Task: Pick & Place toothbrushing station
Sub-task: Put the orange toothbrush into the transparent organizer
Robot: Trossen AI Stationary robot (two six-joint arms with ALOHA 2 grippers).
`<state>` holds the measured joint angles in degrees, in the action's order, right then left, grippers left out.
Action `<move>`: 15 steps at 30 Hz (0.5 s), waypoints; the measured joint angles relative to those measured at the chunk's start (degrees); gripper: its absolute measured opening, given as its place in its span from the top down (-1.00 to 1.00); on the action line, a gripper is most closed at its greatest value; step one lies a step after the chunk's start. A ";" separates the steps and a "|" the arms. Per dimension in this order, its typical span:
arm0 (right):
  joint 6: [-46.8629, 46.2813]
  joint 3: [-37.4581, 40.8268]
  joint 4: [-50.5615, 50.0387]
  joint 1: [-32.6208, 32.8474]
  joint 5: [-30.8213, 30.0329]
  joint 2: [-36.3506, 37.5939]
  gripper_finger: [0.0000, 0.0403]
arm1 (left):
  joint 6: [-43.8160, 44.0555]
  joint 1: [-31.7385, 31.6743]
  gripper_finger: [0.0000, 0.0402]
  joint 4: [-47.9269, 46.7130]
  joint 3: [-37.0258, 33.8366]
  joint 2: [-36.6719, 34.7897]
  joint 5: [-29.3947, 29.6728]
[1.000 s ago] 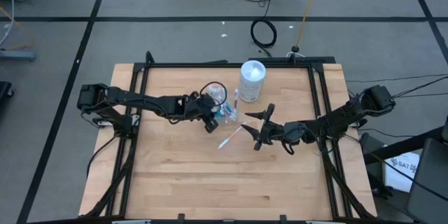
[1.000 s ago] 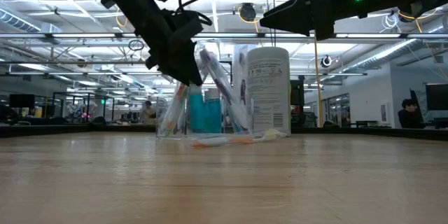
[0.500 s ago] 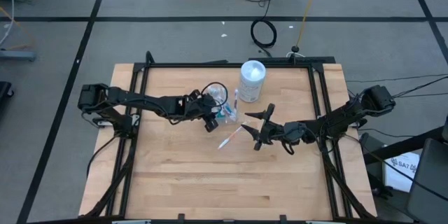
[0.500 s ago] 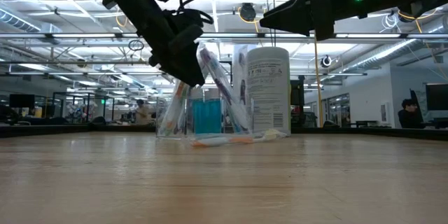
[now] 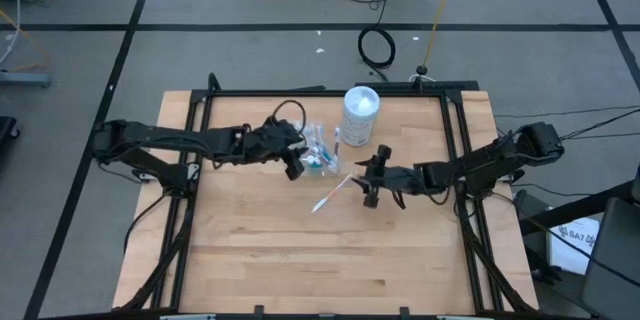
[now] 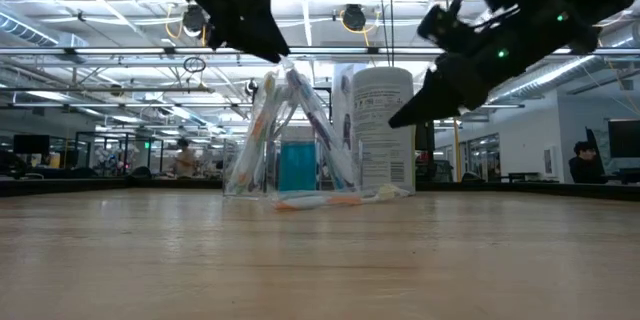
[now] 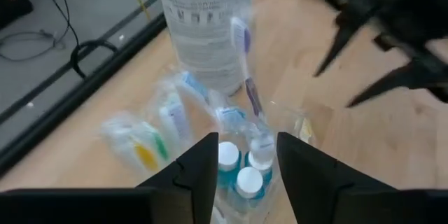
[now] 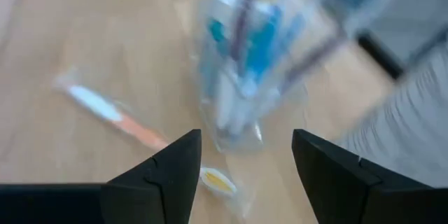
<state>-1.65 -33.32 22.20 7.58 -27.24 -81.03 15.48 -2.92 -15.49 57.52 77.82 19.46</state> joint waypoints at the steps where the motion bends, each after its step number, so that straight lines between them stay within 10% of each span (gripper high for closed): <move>1: -2.92 -0.02 -1.08 -1.03 0.20 0.00 -0.09 | -0.81 0.00 0.26 0.18 0.00 -0.60 0.07; 15: -21.82 0.00 -10.96 -6.43 10.82 0.00 -0.09 | -3.16 0.44 0.28 0.57 0.00 -2.11 0.07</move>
<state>-23.48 -33.32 11.24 1.14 -16.43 -81.03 12.32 -2.48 -14.91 57.52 75.72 19.53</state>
